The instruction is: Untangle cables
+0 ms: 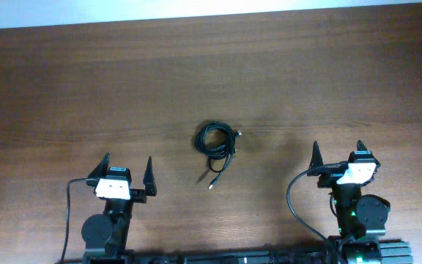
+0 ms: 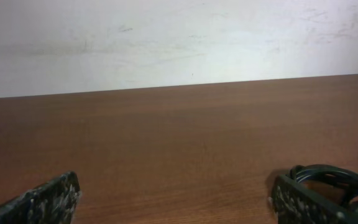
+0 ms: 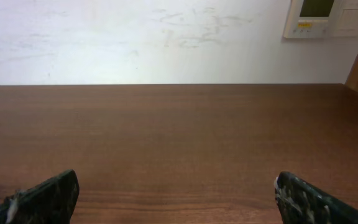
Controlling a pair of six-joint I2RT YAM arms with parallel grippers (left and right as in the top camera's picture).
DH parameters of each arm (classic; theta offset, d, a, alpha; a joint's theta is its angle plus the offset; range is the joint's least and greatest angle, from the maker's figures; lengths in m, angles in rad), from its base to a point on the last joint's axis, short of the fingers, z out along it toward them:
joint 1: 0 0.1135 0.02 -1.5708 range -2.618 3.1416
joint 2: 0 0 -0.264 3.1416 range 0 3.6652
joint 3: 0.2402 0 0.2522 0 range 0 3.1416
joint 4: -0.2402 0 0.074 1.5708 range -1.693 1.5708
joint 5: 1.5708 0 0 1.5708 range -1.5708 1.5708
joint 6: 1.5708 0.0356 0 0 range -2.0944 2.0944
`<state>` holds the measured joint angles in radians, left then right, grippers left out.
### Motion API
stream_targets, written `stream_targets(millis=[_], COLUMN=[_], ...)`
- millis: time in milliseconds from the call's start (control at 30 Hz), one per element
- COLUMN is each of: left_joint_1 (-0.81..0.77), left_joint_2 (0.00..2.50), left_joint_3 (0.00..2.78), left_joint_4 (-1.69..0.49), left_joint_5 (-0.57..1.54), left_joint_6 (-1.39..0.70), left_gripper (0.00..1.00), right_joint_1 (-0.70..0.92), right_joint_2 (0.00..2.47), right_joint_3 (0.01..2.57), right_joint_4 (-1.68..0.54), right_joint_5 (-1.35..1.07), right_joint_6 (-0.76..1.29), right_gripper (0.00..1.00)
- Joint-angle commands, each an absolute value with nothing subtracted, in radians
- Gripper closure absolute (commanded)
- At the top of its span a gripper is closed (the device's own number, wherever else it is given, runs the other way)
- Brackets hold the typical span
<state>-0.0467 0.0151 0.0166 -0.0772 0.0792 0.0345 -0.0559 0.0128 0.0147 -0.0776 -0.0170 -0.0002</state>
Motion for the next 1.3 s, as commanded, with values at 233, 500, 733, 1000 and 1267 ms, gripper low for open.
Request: stream_targets(millis=[233,500,733,1000,1267], left_joint_1=[-0.051,-0.051,-0.05,-0.05,-0.103], left_joint_2=[0.012,0.012,0.059,0.572,1.088], left_joint_3=[0.01,0.042,0.23,0.557,1.051], left_joint_4=[-0.038,-0.017,-0.173,-0.26,-0.711], left_joint_5=[0.089,0.132,0.157,0.168,0.4], left_joint_6=[0.047,-0.011,-0.03,-0.03,-0.03], left_gripper=[0.01,0.01,0.01,0.01,0.01], right_joint_1=[-0.046,-0.046,-0.046,-0.046,-0.046], right_joint_2=[0.005,0.005,0.005,0.005,0.005], right_joint_3=[0.006,0.006,0.006,0.006,0.006], right_joint_4=[-0.078,-0.078,-0.078,-0.078,-0.078], right_joint_5=[-0.014,-0.014,-0.014,-0.014,-0.015], right_joint_6=[-0.004,-0.004,-0.004,-0.004,-0.004], right_gripper=[0.01,0.01,0.01,0.01,0.01])
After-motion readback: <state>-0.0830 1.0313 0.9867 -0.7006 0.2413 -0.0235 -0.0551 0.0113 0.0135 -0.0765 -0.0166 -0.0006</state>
